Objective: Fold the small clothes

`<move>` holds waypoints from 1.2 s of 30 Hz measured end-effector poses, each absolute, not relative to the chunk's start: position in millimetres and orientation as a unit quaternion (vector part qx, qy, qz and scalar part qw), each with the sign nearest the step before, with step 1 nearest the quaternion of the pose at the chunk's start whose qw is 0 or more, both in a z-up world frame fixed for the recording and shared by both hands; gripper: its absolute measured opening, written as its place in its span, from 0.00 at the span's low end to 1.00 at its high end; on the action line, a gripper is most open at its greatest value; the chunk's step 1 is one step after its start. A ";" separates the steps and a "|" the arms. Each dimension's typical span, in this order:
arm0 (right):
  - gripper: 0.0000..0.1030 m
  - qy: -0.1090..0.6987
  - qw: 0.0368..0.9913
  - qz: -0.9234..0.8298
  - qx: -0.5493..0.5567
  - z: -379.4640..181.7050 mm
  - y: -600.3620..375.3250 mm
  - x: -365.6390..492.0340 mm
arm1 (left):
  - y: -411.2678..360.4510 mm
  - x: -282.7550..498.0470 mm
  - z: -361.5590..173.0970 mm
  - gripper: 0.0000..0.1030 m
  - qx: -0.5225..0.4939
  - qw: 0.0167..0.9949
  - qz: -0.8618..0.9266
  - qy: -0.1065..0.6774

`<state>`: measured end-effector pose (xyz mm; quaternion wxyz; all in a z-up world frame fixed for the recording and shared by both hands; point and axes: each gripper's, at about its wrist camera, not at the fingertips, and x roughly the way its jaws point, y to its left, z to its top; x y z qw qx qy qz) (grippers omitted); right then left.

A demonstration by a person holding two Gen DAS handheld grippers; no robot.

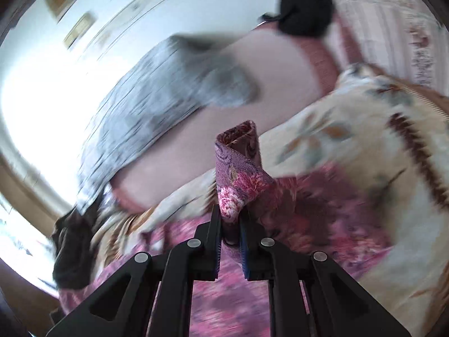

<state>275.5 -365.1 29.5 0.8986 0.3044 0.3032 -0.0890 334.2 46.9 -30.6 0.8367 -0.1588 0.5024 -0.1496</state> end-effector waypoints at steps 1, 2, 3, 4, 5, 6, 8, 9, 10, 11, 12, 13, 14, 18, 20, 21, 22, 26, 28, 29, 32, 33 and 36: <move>0.10 0.310 0.898 -0.076 0.301 27.9 -349.3 281.8 | 50.1 335.3 -29.9 0.65 -0.164 0.836 -0.149 0.503; 0.10 0.318 0.898 -0.064 0.296 25.3 -334.0 287.8 | 53.4 336.4 -29.0 0.65 -0.170 0.834 -0.149 0.503; 0.10 0.327 0.897 -0.049 0.291 21.7 -316.7 292.9 | 56.5 337.9 -28.2 0.65 -0.174 0.832 -0.148 0.505; 0.10 0.335 0.896 -0.037 0.289 18.7 -303.4 296.7 | 59.1 338.9 -27.0 0.65 -0.176 0.832 -0.146 0.505; 0.10 0.342 0.895 -0.024 0.285 15.5 -287.4 300.8 | 62.2 339.6 -25.3 0.65 -0.178 0.833 -0.145 0.503; 0.10 0.351 0.893 -0.009 0.280 14.5 -272.0 306.7 | 65.1 340.2 -23.4 0.65 -0.180 0.833 -0.145 0.502; 0.10 0.367 0.891 0.016 0.268 13.9 -246.0 317.4 | 71.5 341.2 -20.0 0.65 -0.189 0.833 -0.148 0.499; 0.10 0.373 0.889 0.029 0.262 13.8 -232.3 321.7 | 74.9 342.5 -18.8 0.65 -0.194 0.833 -0.148 0.497; 0.10 0.379 0.888 0.041 0.258 14.1 -220.2 325.4 | 77.5 343.5 -17.8 0.65 -0.199 0.832 -0.149 0.495; 0.10 0.386 0.886 0.055 0.251 13.6 -204.8 330.7 | 80.7 344.1 -16.8 0.65 -0.205 0.832 -0.151 0.494; 0.10 0.392 0.885 0.067 0.243 13.0 -189.9 334.9 | 84.3 344.9 -15.9 0.65 -0.213 0.830 -0.153 0.492; 0.10 0.397 0.883 0.077 0.237 12.8 -178.7 338.2 | 86.5 345.7 -15.6 0.65 -0.217 0.829 -0.154 0.492; 0.10 0.402 0.881 0.089 0.233 11.6 -166.3 341.5 | 88.6 346.3 -15.4 0.65 -0.222 0.828 -0.155 0.491; 0.16 0.438 0.866 0.123 0.207 -6.5 -112.2 350.4 | 98.0 348.5 -15.1 0.65 -0.243 0.823 -0.160 0.488; 0.24 0.471 0.850 0.128 0.199 -23.4 -96.8 350.2 | 100.5 349.5 -16.9 0.65 -0.253 0.819 -0.163 0.489; 0.25 0.493 0.838 0.130 0.194 -32.8 -91.6 348.6 | 100.4 350.2 -18.5 0.65 -0.255 0.817 -0.163 0.491; 0.26 0.507 0.830 0.132 0.190 -38.3 -91.8 345.0 | 99.9 350.7 -19.6 0.65 -0.254 0.817 -0.163 0.492; 0.35 0.482 0.844 0.143 0.184 -22.6 -111.1 315.5 | 88.7 351.4 -28.4 0.66 -0.250 0.806 -0.176 0.507; 0.44 0.444 0.861 0.121 0.218 -7.8 -150.4 294.1 | 78.4 350.2 -35.0 0.67 -0.248 0.795 -0.189 0.520; 0.45 0.426 0.868 0.101 0.235 -3.5 -171.9 283.5 | 72.3 349.5 -38.2 0.67 -0.247 0.791 -0.195 0.526; 0.47 0.370 0.881 0.009 0.294 1.0 -249.3 253.0 | 51.5 348.8 -47.2 0.67 -0.253 0.772 -0.212 0.543; 0.47 0.347 0.880 -0.031 0.323 0.3 -280.8 241.8 | 43.6 348.7 -47.3 0.67 -0.251 0.772 -0.211 0.544; 0.47 0.300 0.862 -0.114 0.393 -7.5 -351.4 215.4 | 27.3 355.6 -42.8 0.67 -0.242 0.780 -0.198 0.543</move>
